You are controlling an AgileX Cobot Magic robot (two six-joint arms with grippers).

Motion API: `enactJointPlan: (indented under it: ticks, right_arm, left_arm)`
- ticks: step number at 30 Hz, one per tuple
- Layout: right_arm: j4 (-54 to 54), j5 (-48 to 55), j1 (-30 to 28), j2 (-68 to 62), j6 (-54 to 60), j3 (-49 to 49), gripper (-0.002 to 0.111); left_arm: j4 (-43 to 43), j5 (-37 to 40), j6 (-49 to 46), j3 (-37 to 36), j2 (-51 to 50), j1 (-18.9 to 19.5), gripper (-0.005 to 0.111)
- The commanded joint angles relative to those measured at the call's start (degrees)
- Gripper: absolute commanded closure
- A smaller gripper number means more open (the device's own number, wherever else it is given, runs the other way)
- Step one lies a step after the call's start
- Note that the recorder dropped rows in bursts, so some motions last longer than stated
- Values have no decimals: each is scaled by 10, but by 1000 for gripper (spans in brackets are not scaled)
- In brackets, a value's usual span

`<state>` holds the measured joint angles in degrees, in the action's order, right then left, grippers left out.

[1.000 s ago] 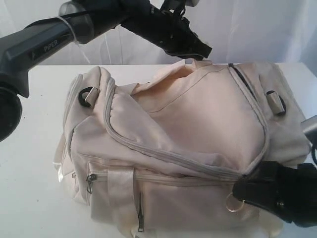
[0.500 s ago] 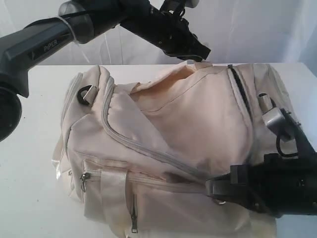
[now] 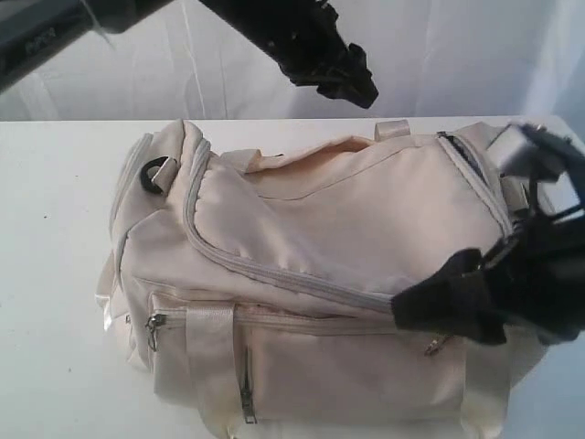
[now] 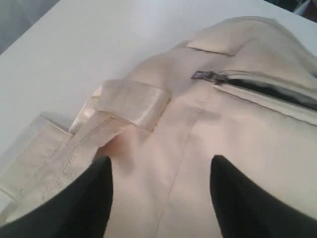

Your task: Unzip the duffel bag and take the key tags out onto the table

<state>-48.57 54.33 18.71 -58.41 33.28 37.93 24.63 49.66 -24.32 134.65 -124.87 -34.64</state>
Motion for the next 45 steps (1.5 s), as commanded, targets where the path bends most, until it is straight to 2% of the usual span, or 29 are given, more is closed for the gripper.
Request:
enactJointPlan:
  ticks: [1,4,6,10,14,18,20,21,23,26,29,33,36,39,45]
  right_arm:
    - [141,5,1,37,-108,88,48]
    - [275,-3,1,58,-197,122,48]
    - [347,-14,1,68,-262,131,48]
    - [400,-31,1,75,-315,131,48]
    - [400,-48,1,74,-315,127,48]
    - [400,-55,1,74,-315,127,48]
    - [398,-65,1,74,-315,127,48]
    - [395,-72,1,73,-315,127,48]
    - [392,-90,1,73,-315,127,48]
    - [381,-110,1,73,-320,127,48]
    - [377,-115,1,62,-320,127,48]
    - [372,-86,1,32,-341,127,48]
    - [364,-53,1,-10,-349,127,50]
    - [362,-46,1,-45,-349,127,50]
    - [310,-61,1,-87,-319,127,49]
  left_arm:
    - [-8,107,0,5,49,3,45]
    - [-13,171,2,2,69,3,47]
    - [5,200,1,-11,85,3,53]
    - [115,203,-40,-59,121,2,69]
    - [241,203,-118,-168,174,-7,76]
    - [249,203,-158,-305,242,-15,92]
    - [285,203,-198,-397,285,-20,104]
    - [304,203,-222,-448,301,-24,107]
    - [352,168,-274,-549,341,-43,107]
    - [391,35,-338,-664,380,-92,107]
    - [392,-85,-358,-727,389,-138,107]
    - [396,-212,-372,-752,374,-182,107]
    - [396,-275,-372,-752,361,-201,106]
    - [398,-288,-372,-752,348,-212,97]
    - [398,-300,-372,-752,321,-214,63]
